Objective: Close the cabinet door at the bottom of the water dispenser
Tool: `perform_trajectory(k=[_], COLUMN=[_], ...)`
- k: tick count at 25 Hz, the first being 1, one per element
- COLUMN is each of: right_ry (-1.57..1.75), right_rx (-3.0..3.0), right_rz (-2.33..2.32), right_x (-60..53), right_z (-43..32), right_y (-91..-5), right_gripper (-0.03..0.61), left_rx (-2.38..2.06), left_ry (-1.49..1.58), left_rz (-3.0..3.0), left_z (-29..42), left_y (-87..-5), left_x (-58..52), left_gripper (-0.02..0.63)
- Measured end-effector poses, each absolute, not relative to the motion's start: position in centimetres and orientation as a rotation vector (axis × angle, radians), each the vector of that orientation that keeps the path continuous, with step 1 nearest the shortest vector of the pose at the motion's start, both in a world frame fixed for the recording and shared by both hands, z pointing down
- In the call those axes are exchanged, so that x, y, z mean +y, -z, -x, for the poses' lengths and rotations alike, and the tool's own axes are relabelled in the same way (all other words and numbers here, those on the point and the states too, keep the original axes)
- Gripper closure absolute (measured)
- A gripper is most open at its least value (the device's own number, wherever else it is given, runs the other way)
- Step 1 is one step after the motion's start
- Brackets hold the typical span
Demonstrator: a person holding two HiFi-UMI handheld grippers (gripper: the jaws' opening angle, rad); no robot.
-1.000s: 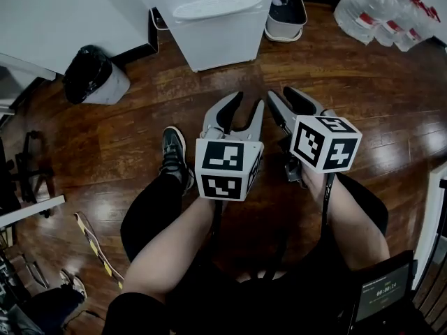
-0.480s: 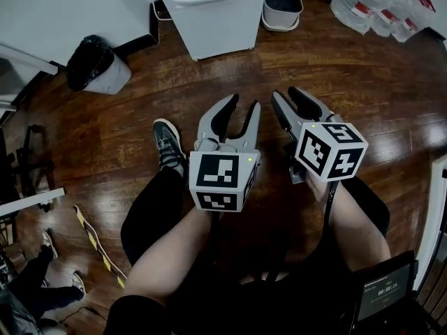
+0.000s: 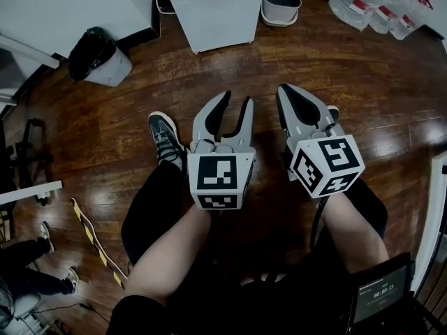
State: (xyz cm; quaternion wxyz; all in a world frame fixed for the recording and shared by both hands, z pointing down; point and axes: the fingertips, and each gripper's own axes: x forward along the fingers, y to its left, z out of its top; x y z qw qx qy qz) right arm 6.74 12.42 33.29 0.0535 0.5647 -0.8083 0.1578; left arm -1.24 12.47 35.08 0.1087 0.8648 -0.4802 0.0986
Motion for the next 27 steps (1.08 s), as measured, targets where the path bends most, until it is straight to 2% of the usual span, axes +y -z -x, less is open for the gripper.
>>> perform_trajectory(k=[7,27], right_ry=[-0.374,-0.386], right_rx=[-2.508,-2.511], right_rz=[-1.696,-1.693], right_x=[13.7,13.7], right_z=[-5.9,-5.7], right_y=[-32.1,-31.8], right_gripper=[0.574,0.574], left_rx=[-1.476,-1.462], left_ry=[-0.287,-0.289], left_rz=[-2.626,-2.609], left_z=[1.3,1.5], left_y=[-34.1,-33.9], left_x=[13.5,13.5], left_gripper=[0.456,0.456])
